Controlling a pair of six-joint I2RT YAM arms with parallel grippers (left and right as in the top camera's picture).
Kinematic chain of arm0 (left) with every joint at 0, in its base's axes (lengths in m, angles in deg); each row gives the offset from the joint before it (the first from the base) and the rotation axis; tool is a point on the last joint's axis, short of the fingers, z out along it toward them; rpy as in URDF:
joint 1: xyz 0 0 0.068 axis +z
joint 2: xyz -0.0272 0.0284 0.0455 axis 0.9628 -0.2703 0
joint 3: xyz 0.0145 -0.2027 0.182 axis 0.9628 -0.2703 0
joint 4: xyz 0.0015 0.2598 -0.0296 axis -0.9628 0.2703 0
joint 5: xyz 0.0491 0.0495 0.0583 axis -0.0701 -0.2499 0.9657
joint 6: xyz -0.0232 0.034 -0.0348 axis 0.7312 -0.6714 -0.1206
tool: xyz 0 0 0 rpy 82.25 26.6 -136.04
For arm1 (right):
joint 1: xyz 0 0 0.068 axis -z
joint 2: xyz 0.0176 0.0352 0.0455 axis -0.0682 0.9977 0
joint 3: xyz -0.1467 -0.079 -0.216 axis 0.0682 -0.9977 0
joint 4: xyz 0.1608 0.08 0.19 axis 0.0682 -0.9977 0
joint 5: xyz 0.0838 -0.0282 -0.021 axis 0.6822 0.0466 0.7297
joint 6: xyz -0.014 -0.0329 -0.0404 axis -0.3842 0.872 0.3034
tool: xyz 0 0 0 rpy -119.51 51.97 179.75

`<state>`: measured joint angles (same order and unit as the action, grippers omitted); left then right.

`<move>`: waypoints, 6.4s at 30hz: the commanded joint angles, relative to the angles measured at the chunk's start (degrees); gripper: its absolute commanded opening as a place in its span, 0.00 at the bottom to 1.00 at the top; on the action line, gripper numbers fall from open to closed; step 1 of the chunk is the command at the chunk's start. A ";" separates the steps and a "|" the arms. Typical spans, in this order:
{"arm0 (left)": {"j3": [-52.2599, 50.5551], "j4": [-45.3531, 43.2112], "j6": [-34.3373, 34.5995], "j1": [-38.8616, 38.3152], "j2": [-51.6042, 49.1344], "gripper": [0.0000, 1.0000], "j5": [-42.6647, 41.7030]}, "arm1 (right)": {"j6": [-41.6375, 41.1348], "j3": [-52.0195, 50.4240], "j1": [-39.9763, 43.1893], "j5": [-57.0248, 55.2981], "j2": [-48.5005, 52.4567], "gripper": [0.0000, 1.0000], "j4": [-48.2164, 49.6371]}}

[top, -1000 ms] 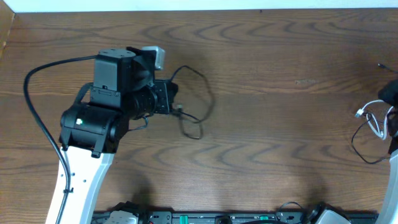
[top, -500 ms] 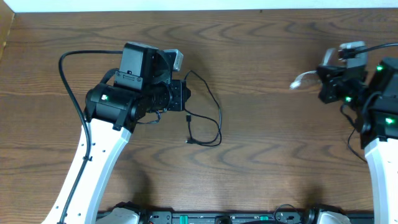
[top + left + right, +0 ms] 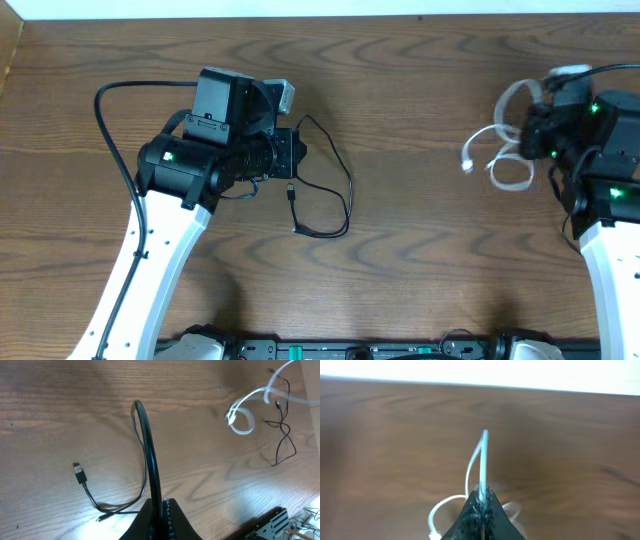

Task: Untangle cables

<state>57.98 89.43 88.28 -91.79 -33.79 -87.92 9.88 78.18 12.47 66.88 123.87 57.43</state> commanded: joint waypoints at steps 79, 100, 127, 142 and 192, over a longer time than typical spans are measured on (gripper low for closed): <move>-0.20 23.71 28.85 23.93 2.51 0.98 36.72 | -9.46 40.22 -48.54 12.92 42.42 0.78 -28.94; -0.20 23.91 28.87 23.93 2.51 0.98 36.04 | -64.52 40.15 -54.60 4.20 61.96 0.65 -14.16; -0.20 23.63 28.89 23.93 2.51 0.98 35.04 | -8.24 40.17 -38.58 -28.37 36.74 0.01 -26.80; -0.20 22.69 28.85 23.89 2.51 0.98 34.99 | -5.35 40.17 -1.03 -32.52 22.16 0.01 -29.05; -0.42 26.64 10.23 9.64 -3.06 0.98 30.36 | -5.44 36.59 -14.05 1.64 31.17 0.99 -57.72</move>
<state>57.90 113.63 96.17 -82.64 -38.05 -59.83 7.04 116.21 -0.23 71.12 156.35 0.80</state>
